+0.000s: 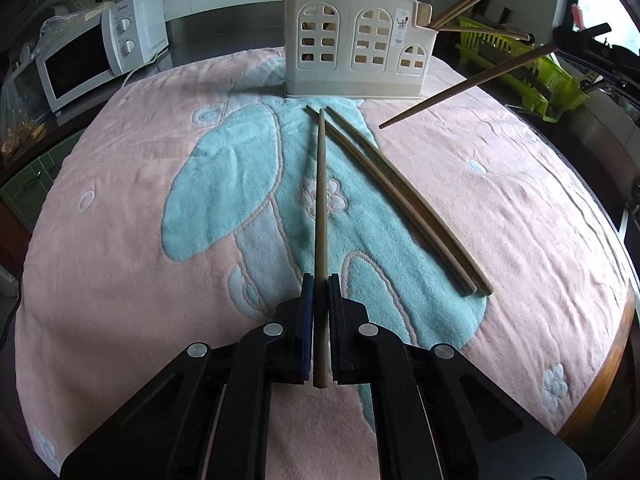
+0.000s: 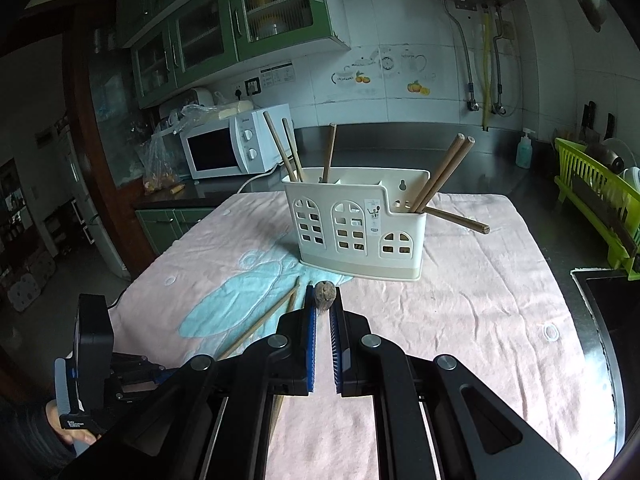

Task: Organize utensils
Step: 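Carry both chopsticks to the caddy and lower them inside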

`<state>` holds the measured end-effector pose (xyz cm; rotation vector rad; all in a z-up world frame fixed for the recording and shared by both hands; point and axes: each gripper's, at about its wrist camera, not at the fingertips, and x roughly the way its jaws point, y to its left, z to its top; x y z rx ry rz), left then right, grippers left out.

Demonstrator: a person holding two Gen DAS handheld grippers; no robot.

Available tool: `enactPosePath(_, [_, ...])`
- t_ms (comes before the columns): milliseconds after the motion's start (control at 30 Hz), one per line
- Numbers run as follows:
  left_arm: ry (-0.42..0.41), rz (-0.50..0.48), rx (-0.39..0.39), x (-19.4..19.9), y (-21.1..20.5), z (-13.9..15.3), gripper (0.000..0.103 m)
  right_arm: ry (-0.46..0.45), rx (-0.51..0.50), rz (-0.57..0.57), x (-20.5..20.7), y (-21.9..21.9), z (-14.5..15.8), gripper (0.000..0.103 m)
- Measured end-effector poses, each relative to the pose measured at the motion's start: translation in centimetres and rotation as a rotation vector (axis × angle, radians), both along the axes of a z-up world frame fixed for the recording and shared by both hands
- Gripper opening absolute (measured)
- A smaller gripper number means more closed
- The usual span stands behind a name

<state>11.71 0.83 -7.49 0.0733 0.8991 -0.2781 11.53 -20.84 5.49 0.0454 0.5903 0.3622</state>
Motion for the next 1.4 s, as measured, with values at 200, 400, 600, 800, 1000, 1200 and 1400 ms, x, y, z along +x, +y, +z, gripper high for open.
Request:
enactPosePath(200, [-0.085, 0.007, -0.080, -0.2, 0.9, 4.2, 0.005, -0.025, 0.003, 0.000, -0.3, -0.1, 0.8, 0.006])
enactPosePath(400, [-0.170, 0.021, -0.129, 1.0, 1.1, 7.3, 0.005, -0.041, 0.015, 0.013, -0.1, 0.1, 1.8, 0.006])
enactPosePath(600, [-0.242, 0.034, -0.174, 2.8, 1.2, 9.0, 0.005, -0.058, 0.022, 0.018, 0.7, -0.3, 3.1, 0.006])
enactPosePath(800, [-0.284, 0.027, -0.188, 4.7, 1.0, 11.6, 0.005, -0.070, 0.031, 0.009, 2.8, -1.8, 5.6, 0.006])
enactPosePath(1000, [-0.339, 0.007, -0.184, 6.7, 0.9, 16.0, 0.005, -0.087, 0.010, -0.008, 5.2, -3.4, 9.5, 0.006])
enactPosePath(1200, [-0.434, -0.015, -0.176, 8.3, 0.0, 21.4, 0.005, -0.109, -0.040, -0.031, 7.0, -4.4, 12.4, 0.006])
enactPosePath(1400, [-0.550, -0.004, -0.189, 10.2, -1.1, 26.4, 0.005, -0.148, -0.046, -0.066, 7.5, -5.7, 14.1, 0.006])
